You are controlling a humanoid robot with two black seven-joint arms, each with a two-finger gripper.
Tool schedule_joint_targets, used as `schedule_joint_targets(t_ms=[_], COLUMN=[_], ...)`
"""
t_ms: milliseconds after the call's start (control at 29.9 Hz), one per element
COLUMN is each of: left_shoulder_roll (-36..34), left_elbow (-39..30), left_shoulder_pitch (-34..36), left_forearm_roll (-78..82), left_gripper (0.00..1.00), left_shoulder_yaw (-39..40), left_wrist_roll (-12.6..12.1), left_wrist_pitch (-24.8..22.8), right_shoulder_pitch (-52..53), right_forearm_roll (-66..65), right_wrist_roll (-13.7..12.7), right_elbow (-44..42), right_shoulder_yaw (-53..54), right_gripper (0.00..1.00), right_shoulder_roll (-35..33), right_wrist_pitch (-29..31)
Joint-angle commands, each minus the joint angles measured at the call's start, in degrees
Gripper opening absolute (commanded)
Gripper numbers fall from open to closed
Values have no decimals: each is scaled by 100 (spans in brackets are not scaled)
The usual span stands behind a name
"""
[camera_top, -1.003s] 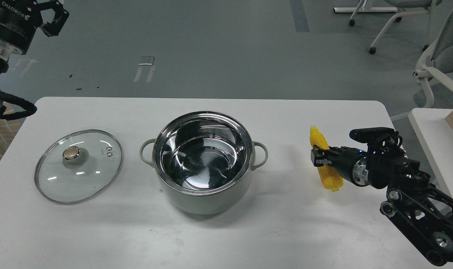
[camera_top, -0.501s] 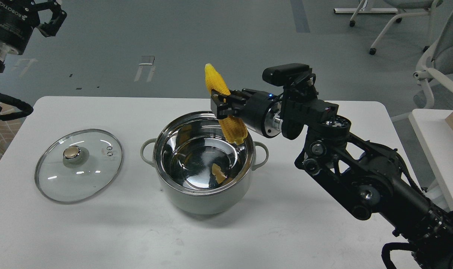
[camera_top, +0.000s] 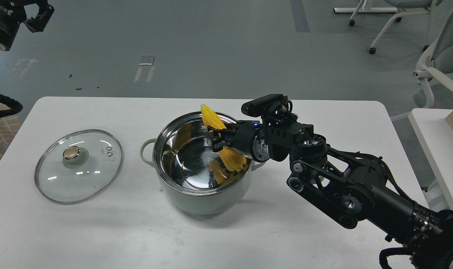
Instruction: Open pot and put corn in
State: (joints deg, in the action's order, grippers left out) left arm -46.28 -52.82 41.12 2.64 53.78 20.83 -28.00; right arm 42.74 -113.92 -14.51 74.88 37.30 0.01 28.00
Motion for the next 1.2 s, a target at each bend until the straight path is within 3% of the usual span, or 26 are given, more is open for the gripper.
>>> schedule_joint_targets(t_ms=[0, 201, 301, 568, 835, 1069, 1170], left_shoulder_roll=[-3, -12, -4, -3, -12, 93, 286], left_elbow=[0, 0, 0, 0, 61, 324, 483], left_shoulder_pitch=[2, 2, 2, 2, 2, -7, -7], left_forearm_roll=[0, 0, 0, 0, 0, -79, -62], left_gripper=[98, 98, 98, 98, 98, 98, 98], left_shoulder_yaw=[-8, -8, 0, -8, -17, -8, 35], left_wrist_roll=[0, 0, 0, 0, 9, 35, 27], left_wrist_pitch=[0, 0, 0, 0, 0, 0, 0], right_shoulder_pitch=[-20, -64, -73, -82, -3, 85, 50], right_forearm_roll=[2, 28, 28, 46, 844, 1802, 2460], right_wrist_roll=[18, 45, 45, 45, 89, 440, 458], right_elbow=[9, 27, 27, 299, 703, 642, 554], right_shoulder_yaw=[-3, 6, 15, 155, 2201, 4020, 4417], right_gripper=[36, 83, 92, 95, 98, 99, 99], right_shoulder_roll=[-1, -1, -1, -1, -1, -1, -149], right_wrist_pitch=[0, 0, 0, 0, 0, 0, 0])
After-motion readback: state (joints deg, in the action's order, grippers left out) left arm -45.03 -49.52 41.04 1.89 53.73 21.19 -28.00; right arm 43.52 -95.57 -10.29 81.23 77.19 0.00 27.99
